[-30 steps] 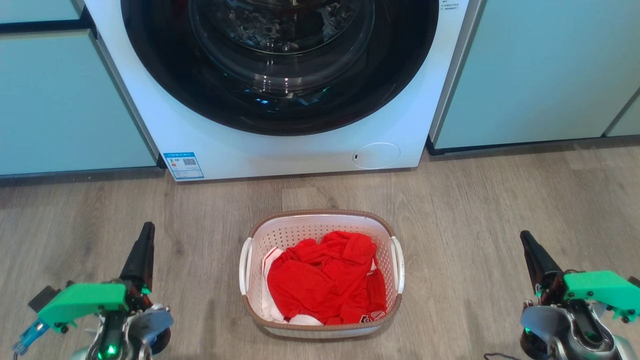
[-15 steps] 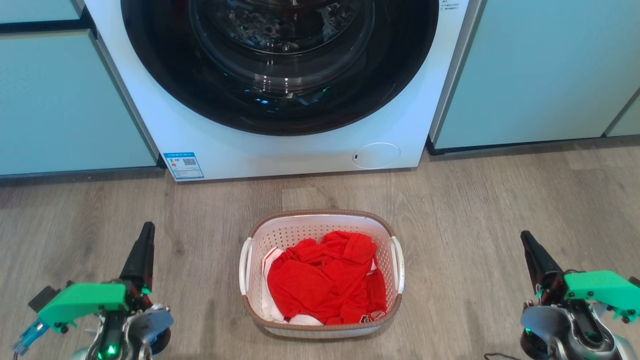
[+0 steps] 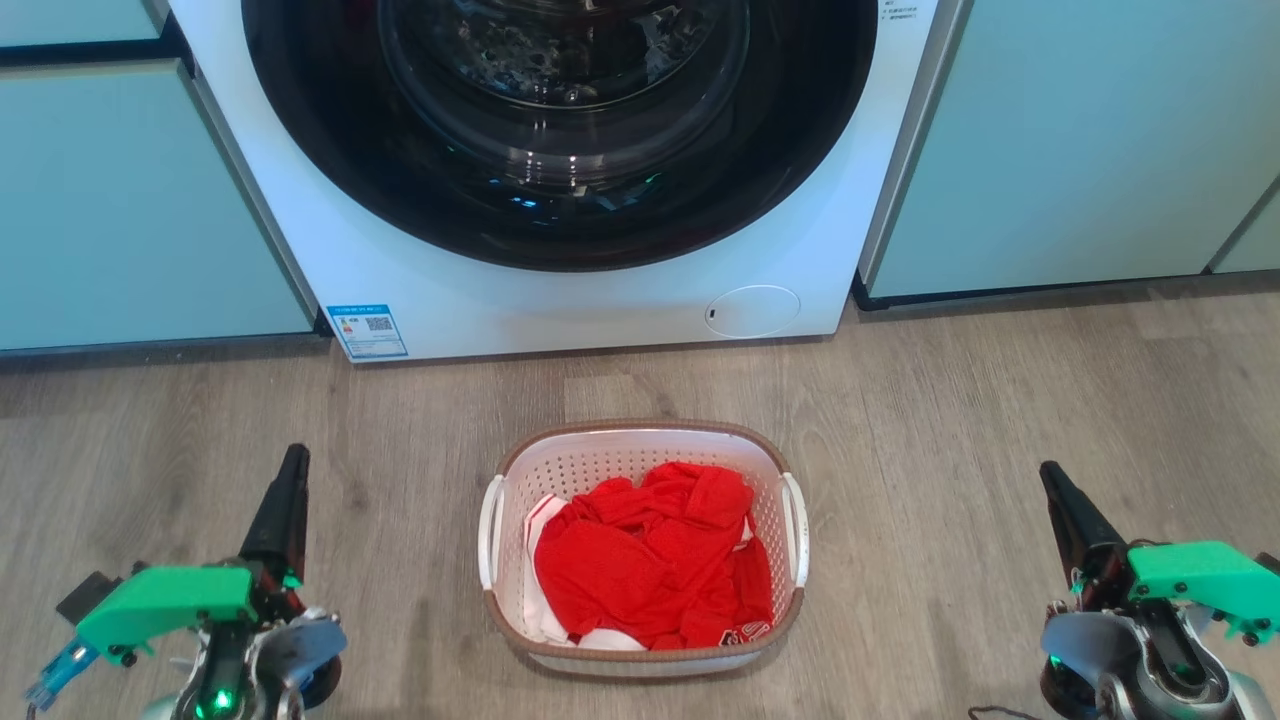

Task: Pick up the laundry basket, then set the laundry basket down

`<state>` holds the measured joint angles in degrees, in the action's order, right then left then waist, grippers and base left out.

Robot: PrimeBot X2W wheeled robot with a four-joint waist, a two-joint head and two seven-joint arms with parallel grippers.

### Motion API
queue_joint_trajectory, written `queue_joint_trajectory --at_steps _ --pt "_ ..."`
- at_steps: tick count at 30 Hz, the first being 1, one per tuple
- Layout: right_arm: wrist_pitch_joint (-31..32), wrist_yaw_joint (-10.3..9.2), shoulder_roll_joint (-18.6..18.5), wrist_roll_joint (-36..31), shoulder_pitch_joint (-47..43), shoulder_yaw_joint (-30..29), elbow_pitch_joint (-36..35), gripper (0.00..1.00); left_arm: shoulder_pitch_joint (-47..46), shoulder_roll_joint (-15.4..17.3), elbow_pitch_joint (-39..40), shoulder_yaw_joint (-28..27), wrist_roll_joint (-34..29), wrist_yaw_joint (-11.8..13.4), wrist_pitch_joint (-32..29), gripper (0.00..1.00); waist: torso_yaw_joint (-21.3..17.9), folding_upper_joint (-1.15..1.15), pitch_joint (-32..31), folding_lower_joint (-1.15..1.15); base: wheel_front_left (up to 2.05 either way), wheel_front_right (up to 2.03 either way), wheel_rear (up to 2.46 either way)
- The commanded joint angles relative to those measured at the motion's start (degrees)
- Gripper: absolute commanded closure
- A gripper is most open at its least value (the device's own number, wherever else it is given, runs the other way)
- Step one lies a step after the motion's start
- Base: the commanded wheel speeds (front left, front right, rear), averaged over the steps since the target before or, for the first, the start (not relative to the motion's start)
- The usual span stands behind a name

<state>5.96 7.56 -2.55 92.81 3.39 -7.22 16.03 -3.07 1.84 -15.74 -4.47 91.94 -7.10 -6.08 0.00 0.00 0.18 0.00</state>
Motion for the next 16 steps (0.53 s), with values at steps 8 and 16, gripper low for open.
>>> queue_joint_trajectory --at_steps 8,16 --pt "0.29 -0.08 -0.57 -0.40 2.77 1.00 -2.03 1.00 -3.13 1.05 1.69 -2.10 0.18 -0.38 -0.45 1.00 0.00 0.00 0.00 0.00 0.00 0.00 0.00" --pt "0.32 -0.08 -0.54 -0.44 2.77 0.95 -2.02 1.00 -3.13 1.05 1.69 -2.11 0.18 -0.39 -0.45 1.00 0.00 0.00 0.00 0.00 0.00 0.00 0.00"
